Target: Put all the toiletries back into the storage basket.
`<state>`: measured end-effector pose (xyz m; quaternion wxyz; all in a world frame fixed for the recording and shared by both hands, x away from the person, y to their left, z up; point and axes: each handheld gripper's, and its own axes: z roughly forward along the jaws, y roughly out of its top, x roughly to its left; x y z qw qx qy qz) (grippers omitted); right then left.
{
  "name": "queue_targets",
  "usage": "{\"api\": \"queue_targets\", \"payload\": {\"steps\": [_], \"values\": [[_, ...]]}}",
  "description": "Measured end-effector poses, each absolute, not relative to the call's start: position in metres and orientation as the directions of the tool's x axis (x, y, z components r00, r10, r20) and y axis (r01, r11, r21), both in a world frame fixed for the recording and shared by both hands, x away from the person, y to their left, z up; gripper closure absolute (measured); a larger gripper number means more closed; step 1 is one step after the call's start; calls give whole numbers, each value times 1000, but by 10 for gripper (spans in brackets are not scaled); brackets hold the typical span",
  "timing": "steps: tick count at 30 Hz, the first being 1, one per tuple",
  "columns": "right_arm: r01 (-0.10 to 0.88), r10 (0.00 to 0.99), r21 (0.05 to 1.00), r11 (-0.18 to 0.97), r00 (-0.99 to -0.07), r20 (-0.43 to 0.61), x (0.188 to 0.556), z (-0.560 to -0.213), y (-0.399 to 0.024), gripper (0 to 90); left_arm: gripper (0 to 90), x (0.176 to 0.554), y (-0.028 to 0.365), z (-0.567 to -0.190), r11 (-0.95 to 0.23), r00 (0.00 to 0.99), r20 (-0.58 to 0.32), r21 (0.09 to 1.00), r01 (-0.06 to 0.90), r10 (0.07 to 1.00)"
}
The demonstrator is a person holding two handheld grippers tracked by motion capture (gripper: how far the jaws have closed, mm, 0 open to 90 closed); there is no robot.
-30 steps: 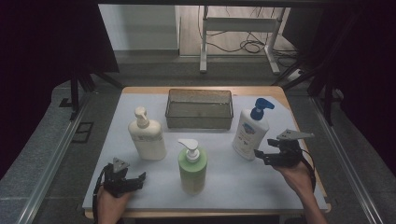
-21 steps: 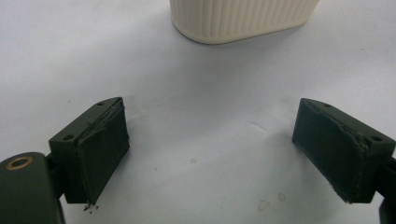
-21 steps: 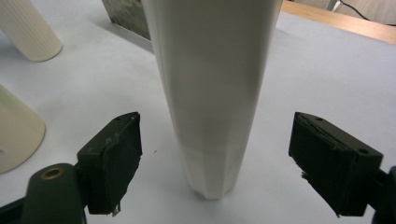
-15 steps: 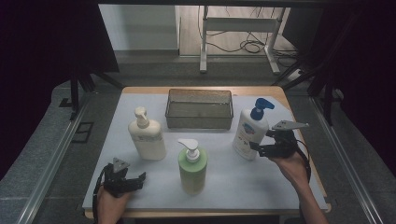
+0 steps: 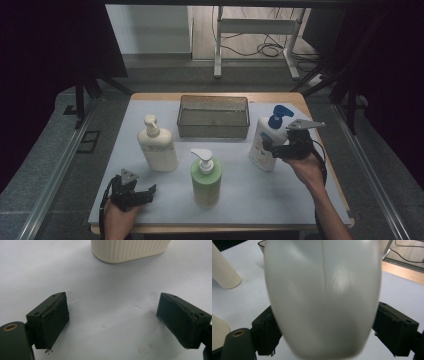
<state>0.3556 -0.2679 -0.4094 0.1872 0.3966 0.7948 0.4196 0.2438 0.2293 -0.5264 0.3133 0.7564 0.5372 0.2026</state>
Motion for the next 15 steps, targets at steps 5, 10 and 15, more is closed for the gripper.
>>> {"api": "queue_targets", "payload": {"steps": [5, 10, 15], "values": [[466, 783, 823, 325, -620, 42, 358, -408, -266, 178, 102, 244, 229, -526, -227, 341, -30, 692, 686, 940], [460, 783, 830, 315, -620, 46, 361, -406, -264, 195, 102, 244, 229, -526, -227, 341, -30, 691, 686, 940], [457, 781, 826, 329, -624, 33, 364, -404, -261, 232, 102, 244, 229, -526, -227, 341, -30, 691, 686, 940]]}}
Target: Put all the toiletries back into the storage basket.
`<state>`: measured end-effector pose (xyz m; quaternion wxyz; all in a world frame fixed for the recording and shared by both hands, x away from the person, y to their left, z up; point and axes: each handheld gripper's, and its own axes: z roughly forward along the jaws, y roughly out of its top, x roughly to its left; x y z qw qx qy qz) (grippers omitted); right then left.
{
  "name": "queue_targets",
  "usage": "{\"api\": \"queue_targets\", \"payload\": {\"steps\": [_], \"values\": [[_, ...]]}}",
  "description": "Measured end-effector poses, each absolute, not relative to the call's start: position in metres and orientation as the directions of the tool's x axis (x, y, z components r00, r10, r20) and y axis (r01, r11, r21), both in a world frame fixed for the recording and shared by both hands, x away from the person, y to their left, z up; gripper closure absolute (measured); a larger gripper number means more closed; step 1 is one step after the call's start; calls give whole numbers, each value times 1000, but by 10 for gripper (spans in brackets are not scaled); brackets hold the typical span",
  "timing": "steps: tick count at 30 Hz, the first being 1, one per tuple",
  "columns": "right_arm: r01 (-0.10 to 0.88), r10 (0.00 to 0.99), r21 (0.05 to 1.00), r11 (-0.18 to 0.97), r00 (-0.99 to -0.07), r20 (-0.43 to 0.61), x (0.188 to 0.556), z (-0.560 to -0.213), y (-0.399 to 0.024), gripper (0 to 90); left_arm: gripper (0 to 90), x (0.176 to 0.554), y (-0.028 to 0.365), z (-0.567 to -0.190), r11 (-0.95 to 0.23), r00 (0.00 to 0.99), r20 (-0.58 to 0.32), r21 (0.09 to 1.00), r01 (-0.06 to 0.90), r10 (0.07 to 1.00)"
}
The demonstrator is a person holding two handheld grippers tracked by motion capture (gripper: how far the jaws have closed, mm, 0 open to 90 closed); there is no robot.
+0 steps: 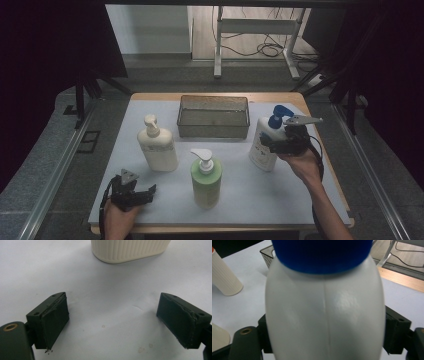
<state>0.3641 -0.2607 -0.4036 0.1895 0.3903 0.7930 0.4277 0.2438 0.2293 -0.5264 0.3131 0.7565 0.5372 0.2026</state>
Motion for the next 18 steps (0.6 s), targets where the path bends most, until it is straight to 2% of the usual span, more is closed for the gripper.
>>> {"api": "queue_targets", "payload": {"steps": [4, 6, 18], "values": [[456, 777, 819, 347, -629, 21, 365, -403, -258, 297, 102, 244, 229, -526, -227, 341, -30, 691, 686, 940], [457, 769, 818, 349, -639, 28, 365, -403, -258, 366, 102, 244, 229, -526, -226, 341, -30, 692, 686, 940], [456, 772, 802, 387, -635, -12, 362, -397, -252, 381, 102, 244, 229, -526, -227, 341, -30, 692, 686, 940]]}}
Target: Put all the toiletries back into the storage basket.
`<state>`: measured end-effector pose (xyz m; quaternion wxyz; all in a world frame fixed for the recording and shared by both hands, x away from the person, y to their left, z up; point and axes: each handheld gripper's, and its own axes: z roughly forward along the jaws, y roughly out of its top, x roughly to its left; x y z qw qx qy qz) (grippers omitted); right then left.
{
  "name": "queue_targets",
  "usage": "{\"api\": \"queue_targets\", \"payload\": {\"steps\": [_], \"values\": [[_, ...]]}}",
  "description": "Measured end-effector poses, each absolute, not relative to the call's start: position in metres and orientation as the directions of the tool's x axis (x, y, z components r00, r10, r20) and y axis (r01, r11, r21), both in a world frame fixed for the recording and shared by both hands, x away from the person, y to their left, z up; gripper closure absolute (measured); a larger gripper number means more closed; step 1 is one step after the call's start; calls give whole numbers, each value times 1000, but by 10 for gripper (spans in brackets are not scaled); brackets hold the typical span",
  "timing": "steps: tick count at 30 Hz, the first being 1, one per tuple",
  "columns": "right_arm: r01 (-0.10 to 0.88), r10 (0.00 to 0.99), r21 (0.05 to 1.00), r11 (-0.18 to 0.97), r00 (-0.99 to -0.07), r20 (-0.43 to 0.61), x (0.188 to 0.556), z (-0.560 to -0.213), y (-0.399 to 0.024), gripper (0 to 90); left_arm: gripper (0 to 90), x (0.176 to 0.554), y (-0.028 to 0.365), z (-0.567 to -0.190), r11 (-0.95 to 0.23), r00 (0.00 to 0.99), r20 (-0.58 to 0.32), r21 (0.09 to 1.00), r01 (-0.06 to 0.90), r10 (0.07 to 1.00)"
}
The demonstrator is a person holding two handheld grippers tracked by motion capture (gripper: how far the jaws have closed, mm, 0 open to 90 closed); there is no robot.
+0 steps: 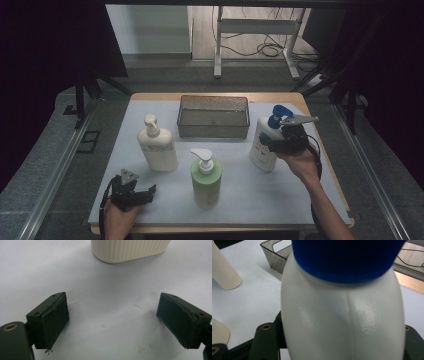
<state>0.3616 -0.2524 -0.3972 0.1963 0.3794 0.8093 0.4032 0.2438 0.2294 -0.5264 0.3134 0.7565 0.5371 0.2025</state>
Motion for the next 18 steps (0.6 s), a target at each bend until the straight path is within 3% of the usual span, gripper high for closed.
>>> {"api": "queue_targets", "payload": {"steps": [18], "values": [[424, 732, 807, 410, -681, -13, 361, -356, -229, 382, 102, 244, 230, -526, -230, 344, -27, 693, 683, 939]]}}
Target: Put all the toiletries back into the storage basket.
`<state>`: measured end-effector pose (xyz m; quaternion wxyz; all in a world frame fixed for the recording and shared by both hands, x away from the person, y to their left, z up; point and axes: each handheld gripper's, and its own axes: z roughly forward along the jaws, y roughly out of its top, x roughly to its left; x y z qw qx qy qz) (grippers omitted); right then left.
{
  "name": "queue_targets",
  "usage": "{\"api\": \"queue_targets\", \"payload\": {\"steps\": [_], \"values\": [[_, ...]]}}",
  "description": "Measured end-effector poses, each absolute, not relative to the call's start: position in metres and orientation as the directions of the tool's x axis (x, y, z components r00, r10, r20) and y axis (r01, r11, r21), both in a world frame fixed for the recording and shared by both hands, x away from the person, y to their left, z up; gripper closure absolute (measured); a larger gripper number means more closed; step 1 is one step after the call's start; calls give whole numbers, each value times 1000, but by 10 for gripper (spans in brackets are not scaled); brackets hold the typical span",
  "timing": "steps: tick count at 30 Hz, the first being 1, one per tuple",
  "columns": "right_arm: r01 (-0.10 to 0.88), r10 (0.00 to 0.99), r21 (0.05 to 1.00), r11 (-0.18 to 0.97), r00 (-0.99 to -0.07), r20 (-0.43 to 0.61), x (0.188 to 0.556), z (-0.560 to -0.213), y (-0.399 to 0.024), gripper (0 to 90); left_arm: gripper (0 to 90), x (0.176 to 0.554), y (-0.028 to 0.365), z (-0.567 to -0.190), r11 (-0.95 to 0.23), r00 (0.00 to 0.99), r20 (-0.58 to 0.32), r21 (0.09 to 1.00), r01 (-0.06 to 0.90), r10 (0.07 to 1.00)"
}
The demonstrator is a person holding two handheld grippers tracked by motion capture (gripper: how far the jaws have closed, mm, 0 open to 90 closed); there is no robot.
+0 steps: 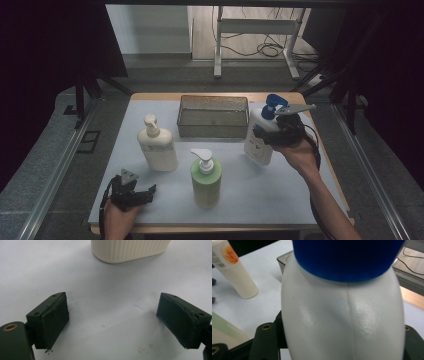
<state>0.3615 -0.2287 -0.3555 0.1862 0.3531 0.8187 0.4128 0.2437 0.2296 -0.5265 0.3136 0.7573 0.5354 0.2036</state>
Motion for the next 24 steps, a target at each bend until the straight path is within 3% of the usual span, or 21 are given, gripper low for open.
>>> {"api": "queue_targets", "payload": {"steps": [24], "values": [[396, 711, 826, 401, -703, -8, 385, -321, -190, 383, 102, 244, 230, -526, -227, 343, -31, 693, 684, 939]]}}
